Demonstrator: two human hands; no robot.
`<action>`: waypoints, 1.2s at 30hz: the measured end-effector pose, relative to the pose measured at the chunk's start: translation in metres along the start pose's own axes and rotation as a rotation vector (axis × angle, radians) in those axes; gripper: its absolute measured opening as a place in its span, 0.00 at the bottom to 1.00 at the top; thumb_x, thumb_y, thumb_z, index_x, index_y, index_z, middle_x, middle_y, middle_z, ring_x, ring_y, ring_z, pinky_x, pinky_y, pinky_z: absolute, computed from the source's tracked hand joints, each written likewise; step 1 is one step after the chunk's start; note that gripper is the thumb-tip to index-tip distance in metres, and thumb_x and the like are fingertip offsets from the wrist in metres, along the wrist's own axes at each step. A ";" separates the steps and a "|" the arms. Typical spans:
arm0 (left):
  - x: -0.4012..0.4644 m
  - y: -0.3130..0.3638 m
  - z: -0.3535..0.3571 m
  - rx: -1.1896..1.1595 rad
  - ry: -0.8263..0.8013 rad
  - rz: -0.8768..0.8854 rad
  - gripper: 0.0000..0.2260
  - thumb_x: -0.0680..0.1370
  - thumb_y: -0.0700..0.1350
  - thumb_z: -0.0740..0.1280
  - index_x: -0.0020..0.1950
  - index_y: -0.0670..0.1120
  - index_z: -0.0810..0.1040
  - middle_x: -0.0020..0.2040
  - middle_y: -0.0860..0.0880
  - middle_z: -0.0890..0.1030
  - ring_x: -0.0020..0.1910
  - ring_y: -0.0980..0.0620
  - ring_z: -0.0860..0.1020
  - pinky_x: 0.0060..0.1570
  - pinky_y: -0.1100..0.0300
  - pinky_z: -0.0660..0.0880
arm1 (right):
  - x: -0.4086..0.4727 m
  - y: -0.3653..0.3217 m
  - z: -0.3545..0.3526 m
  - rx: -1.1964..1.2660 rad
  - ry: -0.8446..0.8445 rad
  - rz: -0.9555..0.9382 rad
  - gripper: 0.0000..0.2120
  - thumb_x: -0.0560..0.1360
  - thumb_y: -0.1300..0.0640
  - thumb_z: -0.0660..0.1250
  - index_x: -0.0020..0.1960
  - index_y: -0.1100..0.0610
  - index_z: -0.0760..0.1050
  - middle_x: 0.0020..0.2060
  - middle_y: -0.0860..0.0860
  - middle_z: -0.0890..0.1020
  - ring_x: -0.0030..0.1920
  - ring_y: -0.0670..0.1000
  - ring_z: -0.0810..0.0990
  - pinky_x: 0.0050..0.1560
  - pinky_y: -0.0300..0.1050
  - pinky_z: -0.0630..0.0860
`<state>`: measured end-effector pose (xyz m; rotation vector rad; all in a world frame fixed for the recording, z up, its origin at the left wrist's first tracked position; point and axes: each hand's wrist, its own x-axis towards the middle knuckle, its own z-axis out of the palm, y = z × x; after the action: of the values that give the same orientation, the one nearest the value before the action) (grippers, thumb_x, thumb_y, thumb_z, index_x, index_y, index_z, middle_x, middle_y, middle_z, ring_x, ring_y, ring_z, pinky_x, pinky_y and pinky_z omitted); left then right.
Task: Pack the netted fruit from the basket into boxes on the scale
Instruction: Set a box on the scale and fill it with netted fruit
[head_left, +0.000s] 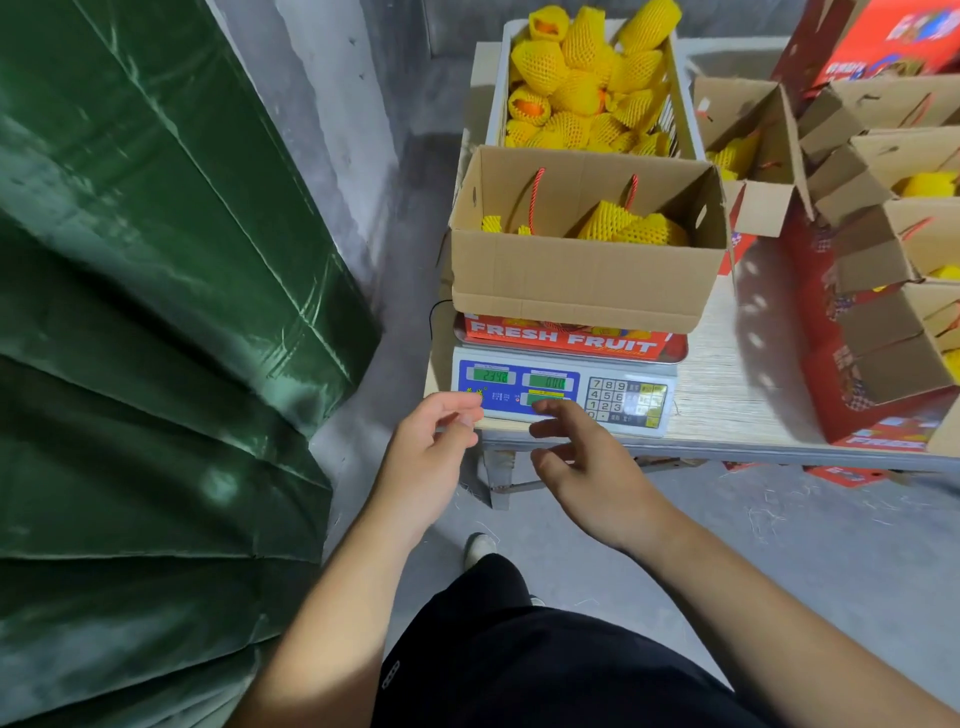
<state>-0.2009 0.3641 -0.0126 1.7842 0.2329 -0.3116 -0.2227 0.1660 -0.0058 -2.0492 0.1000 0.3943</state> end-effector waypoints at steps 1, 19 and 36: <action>0.002 0.002 0.003 -0.021 -0.002 0.026 0.11 0.85 0.46 0.64 0.58 0.61 0.82 0.56 0.61 0.85 0.55 0.59 0.84 0.48 0.67 0.78 | 0.004 0.000 0.000 0.018 0.007 0.008 0.24 0.82 0.57 0.64 0.75 0.44 0.65 0.62 0.42 0.78 0.51 0.42 0.81 0.52 0.41 0.78; 0.158 0.093 0.043 -0.336 -0.231 -0.180 0.38 0.68 0.76 0.64 0.68 0.52 0.76 0.58 0.55 0.87 0.63 0.55 0.82 0.65 0.56 0.76 | 0.132 -0.033 -0.044 1.069 0.478 0.349 0.07 0.84 0.55 0.65 0.59 0.44 0.76 0.40 0.47 0.88 0.50 0.52 0.88 0.52 0.50 0.79; 0.241 0.261 0.060 0.134 -0.375 0.376 0.08 0.85 0.43 0.65 0.58 0.53 0.82 0.53 0.57 0.86 0.51 0.56 0.84 0.52 0.66 0.79 | 0.204 -0.090 -0.294 -0.108 -0.049 0.093 0.11 0.85 0.53 0.60 0.54 0.53 0.81 0.42 0.52 0.88 0.38 0.54 0.87 0.32 0.39 0.75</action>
<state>0.1057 0.2430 0.1343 1.8194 -0.3944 -0.3887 0.0599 -0.0249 0.1350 -2.1452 0.1475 0.5172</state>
